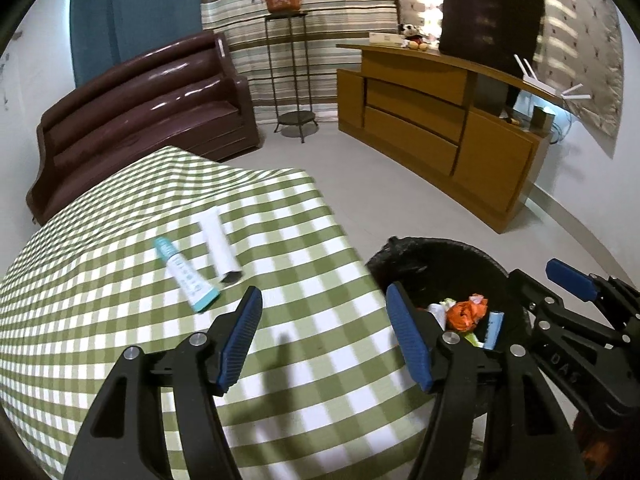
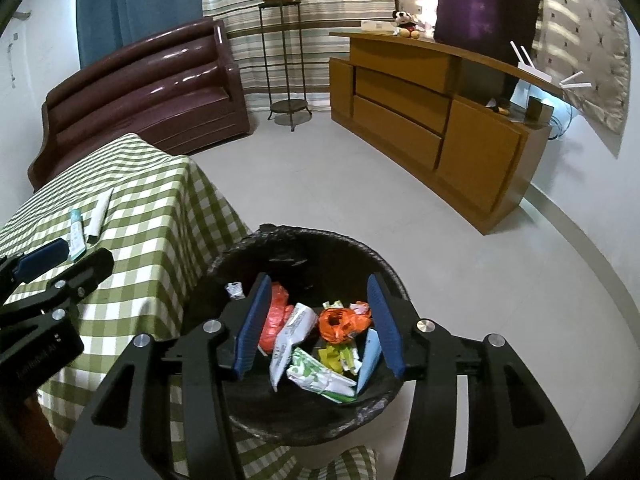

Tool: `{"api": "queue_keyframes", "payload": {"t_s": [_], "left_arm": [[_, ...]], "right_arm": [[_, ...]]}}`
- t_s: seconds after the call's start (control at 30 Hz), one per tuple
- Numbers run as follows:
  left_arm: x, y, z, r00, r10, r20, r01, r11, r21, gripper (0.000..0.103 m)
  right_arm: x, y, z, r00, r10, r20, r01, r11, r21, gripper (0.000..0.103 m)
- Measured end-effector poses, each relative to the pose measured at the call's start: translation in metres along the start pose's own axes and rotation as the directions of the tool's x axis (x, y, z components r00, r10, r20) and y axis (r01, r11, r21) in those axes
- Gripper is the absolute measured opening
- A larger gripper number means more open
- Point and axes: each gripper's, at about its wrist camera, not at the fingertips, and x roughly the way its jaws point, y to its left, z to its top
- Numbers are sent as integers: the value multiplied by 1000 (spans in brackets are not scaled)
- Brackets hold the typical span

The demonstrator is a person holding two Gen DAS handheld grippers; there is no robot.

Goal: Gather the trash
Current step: 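Move both open tools back over the table toward the remaining tubes, then grasp the teal-capped toothpaste tube with the left tool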

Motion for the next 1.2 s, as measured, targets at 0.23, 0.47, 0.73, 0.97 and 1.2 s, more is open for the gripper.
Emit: {"api": "queue_keyframes", "payload": {"t_s": [0.23,0.47,0.73,0.97,1.2], "left_arm": [[-2,30,-5,999,45,-18,-46,998,-52,63],[1,61,-6,995,90,-37,-93,991,-100,63],[13,94,2,990,129,-64,-138,978,-158,64],[32,114,12,983,151,-101,-167,970,-178,65],[55,116,18,974,157,-162,-184,968,-170,65]], "right_arm": [[1,17,3,1000,30,-5,-30,999,-17,49],[6,44,11,997,77,-2,-77,996,-50,49],[14,66,25,993,119,2,-118,990,-79,49],[23,73,34,989,145,2,-144,986,-86,49],[32,76,35,987,158,-14,-158,984,-83,49]]}}
